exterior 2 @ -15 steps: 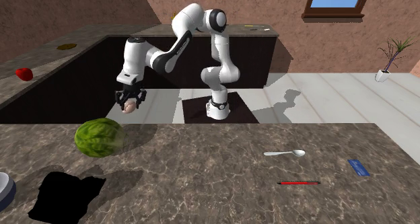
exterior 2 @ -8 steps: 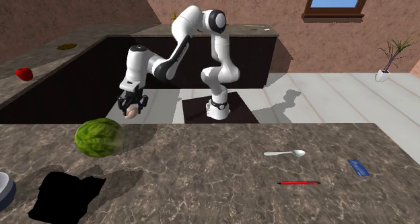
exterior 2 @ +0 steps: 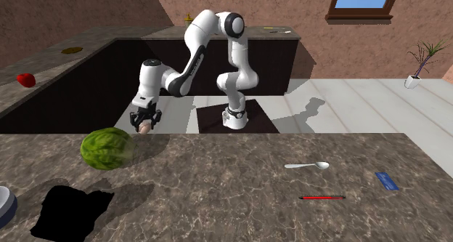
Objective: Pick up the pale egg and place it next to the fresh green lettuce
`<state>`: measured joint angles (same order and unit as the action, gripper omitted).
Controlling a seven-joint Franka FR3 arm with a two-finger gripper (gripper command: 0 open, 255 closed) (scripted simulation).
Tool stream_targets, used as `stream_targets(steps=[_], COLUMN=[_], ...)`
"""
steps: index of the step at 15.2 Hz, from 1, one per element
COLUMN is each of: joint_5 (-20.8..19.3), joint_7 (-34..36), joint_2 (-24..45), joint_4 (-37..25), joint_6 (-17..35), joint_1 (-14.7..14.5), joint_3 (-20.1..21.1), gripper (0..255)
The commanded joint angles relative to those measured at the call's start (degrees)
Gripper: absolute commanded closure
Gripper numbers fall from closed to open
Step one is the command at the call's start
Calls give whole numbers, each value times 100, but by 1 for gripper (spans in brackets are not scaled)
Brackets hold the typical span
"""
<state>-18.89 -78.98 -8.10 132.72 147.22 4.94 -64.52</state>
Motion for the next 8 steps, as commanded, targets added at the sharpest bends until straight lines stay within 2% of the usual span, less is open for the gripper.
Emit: stream_targets(steps=[1,5,8], joint_5=[195,866,1673], joint_7=[-137,-593,-1156], joint_2=[164,614,1046], joint_4=[80,226,316], joint_6=[197,596,873], joint_1=[-91,-317,-358], joint_3=[-132,-390,-407], gripper=[255,255,255])
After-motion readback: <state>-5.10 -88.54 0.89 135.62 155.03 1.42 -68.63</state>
